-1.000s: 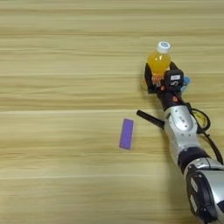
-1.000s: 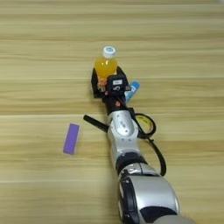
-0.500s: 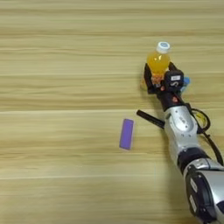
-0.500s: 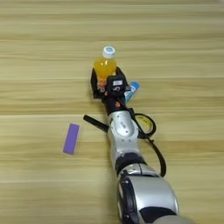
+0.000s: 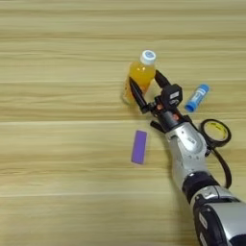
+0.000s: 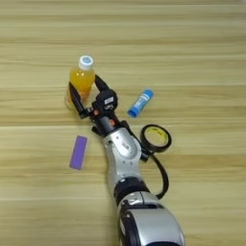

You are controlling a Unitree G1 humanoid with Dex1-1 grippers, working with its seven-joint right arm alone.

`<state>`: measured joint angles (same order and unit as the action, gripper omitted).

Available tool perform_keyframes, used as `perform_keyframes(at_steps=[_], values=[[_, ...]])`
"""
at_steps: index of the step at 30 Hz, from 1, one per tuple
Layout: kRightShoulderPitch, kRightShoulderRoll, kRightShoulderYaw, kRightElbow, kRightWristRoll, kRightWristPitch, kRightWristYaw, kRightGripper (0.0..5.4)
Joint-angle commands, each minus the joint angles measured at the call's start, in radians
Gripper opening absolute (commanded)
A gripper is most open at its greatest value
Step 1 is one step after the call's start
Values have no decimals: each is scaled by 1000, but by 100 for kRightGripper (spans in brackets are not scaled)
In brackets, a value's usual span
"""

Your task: Move the objects on the table

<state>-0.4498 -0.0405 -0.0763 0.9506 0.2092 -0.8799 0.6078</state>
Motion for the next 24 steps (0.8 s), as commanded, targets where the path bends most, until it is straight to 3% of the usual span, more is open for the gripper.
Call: perform_keyframes(at_steps=[1, 10, 24], values=[[-11, 14, 70, -124, 29, 26, 141, 343], [21, 12, 120, -136, 2, 70, 223, 341], [25, 12, 124, -135, -18, 94, 224, 287]])
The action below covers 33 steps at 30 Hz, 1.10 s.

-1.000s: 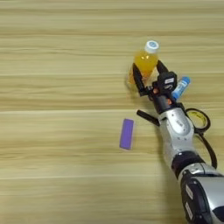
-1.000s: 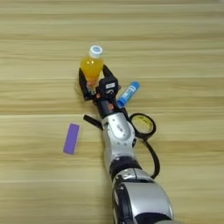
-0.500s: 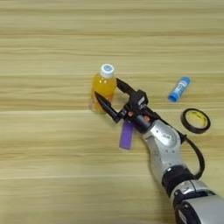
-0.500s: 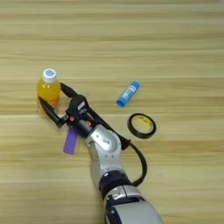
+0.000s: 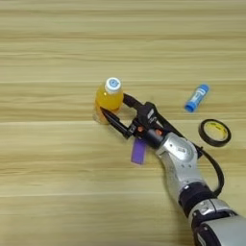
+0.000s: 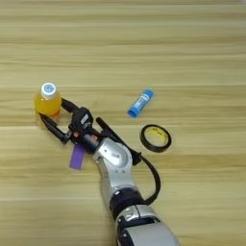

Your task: Move the objects on the table

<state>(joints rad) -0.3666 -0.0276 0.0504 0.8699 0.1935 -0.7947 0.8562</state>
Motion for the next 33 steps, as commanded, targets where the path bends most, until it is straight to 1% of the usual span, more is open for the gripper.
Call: perform_keyframes(at_steps=[1, 3, 4, 5, 6, 7, 10, 13, 19, 20, 25, 33], values=[[-58, -1, -2, -53, -3, 9, -24, 287], [-58, 0, -2, -53, -3, 12, -22, 287], [-58, 0, -1, -54, -4, 13, -22, 323], [-58, 0, -1, -55, -3, 13, -22, 323], [-57, 1, -1, -56, -3, 14, -21, 342], [-57, 1, 0, -56, -2, 14, -20, 342], [-57, 1, -1, -55, -1, 15, -18, 371], [-58, 2, -1, -54, 0, 16, -17, 414], [-61, 3, -3, -50, 2, 20, -15, 465], [-61, 3, -3, -50, 2, 21, -15, 484], [-62, 4, -4, -52, 2, 25, -16, 532], [-66, 5, -11, -52, 10, 27, -14, 538]])
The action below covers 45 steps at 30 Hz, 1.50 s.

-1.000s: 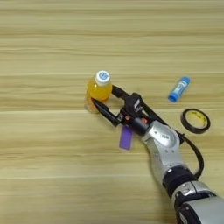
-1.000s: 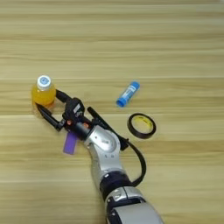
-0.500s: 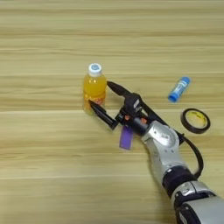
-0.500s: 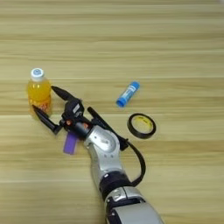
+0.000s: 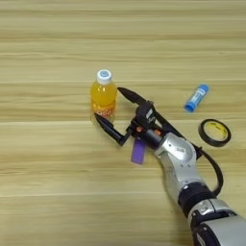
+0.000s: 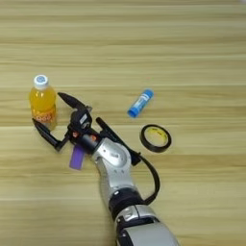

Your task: Move the objects on the table

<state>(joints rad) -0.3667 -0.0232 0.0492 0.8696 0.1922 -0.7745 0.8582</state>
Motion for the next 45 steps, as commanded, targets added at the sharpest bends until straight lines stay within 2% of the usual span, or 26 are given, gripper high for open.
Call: perform_keyframes(at_steps=[1, 9, 13, 18, 25, 29, 32, 34, 39, 41, 43, 45], values=[[-66, 1, -11, -52, 14, 7, -15, 538], [-59, 5, -25, -83, 57, 8, 19, 538], [-46, 12, -38, -131, 131, 16, 83, 538], [-25, 23, -65, -221, 255, 46, 170, 538], [-13, 31, -125, -332, 410, 154, 227, 538], [-26, 27, -195, -378, 503, 221, 210, 538], [-37, 17, -266, -427, 609, 313, 192, 538], [-50, 10, -306, -437, 646, 345, 170, 538], [-91, 6, -385, -417, 646, 330, 86, 538], [-116, -4, -418, -391, 605, 281, 18, 538], [-150, -30, -445, -327, 507, 209, -106, 538], [-173, -59, -451, -252, 359, 111, -234, 538]])
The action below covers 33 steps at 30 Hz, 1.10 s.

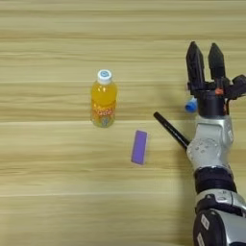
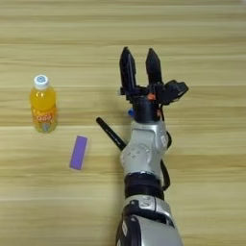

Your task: Move the objects on the table

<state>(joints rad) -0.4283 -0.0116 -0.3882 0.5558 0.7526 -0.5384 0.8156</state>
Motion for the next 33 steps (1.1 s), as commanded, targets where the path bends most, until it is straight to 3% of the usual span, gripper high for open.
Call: perform_keyframes(at_steps=[1, 2, 4, 7, 11, 16, 20, 25, 33], values=[[-119, -80, -12, 89, -259, -157, -245, 538], [-123, -98, 0, 125, -381, -210, -339, 538], [-138, -125, 18, 191, -534, -240, -505, 538], [-166, -153, 36, 266, -655, -211, -674, 538], [-186, -168, 63, 311, -744, -204, -816, 538], [-204, -164, 87, 330, -777, -154, -910, 538], [-216, -151, 101, 325, -747, -79, -919, 538], [-218, -137, 112, 280, -717, 92, -925, 538], [-210, -138, 120, 231, -683, 293, -918, 538]])
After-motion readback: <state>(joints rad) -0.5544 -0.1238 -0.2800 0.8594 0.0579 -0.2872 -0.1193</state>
